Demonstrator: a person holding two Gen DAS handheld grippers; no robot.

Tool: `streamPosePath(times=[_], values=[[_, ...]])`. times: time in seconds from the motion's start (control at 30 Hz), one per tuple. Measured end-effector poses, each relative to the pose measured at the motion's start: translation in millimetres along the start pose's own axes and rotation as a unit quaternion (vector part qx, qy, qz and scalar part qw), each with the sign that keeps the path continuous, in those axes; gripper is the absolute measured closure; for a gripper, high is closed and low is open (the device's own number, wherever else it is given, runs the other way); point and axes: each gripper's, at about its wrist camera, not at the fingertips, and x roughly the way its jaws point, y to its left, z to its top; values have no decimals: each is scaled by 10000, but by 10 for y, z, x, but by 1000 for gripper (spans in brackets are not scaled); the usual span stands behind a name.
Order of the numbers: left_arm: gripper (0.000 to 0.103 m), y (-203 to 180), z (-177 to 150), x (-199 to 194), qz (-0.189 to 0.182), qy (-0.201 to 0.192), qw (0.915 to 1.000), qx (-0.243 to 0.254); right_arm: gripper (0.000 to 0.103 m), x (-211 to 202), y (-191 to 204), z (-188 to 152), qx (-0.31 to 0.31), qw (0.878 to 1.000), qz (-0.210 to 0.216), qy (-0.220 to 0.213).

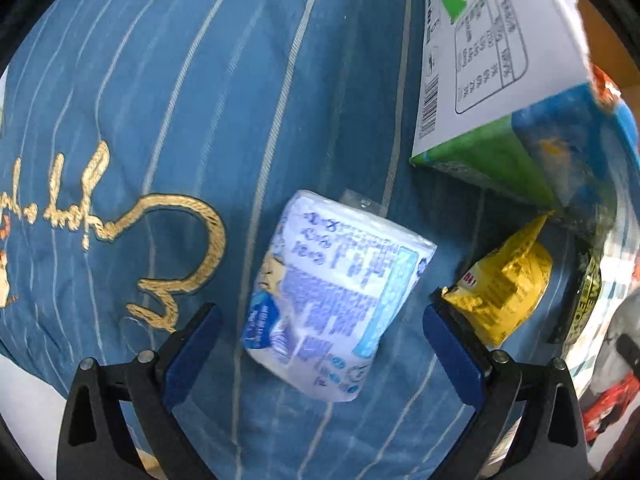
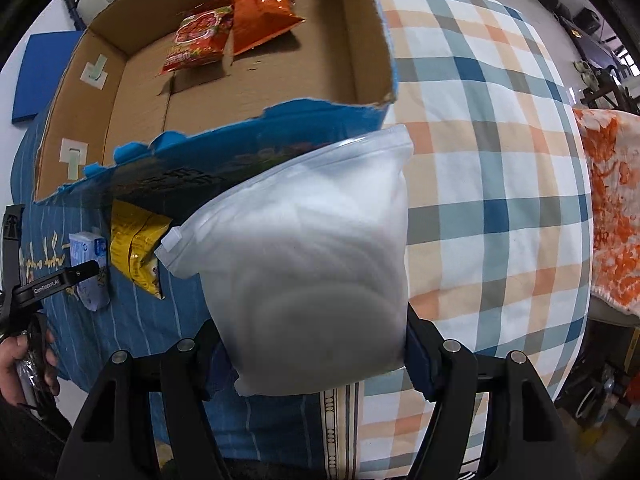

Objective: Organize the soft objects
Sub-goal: 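Grasp the white bag with the right tool while the left tool grasps the milk packet, then carry the white bag and milk packet over the box with both tools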

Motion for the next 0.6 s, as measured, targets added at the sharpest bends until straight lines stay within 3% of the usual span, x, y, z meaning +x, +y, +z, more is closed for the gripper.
streamPosePath(times=[0.1,0.13,0.17,0.23,0.3,0.6], values=[[2,54,30,98,0,19,9998,203,30,49,36,-14,-26,10000,41,80],[8,56,35,137,11,21,9997,241,30,63,48,-16,-39,9999,46,102],[25,88,50,191,-41,39,9996,263,30,79,74,-21,-63,9999,53,121],[27,150,77,254,-217,120,9995,176,30,80,120,-33,-131,9998,47,127],[37,199,87,224,-348,-20,9993,122,30,74,167,-53,-208,9997,27,116],[45,233,-113,79,-234,-191,9995,131,30,63,285,-121,-327,9993,126,154]])
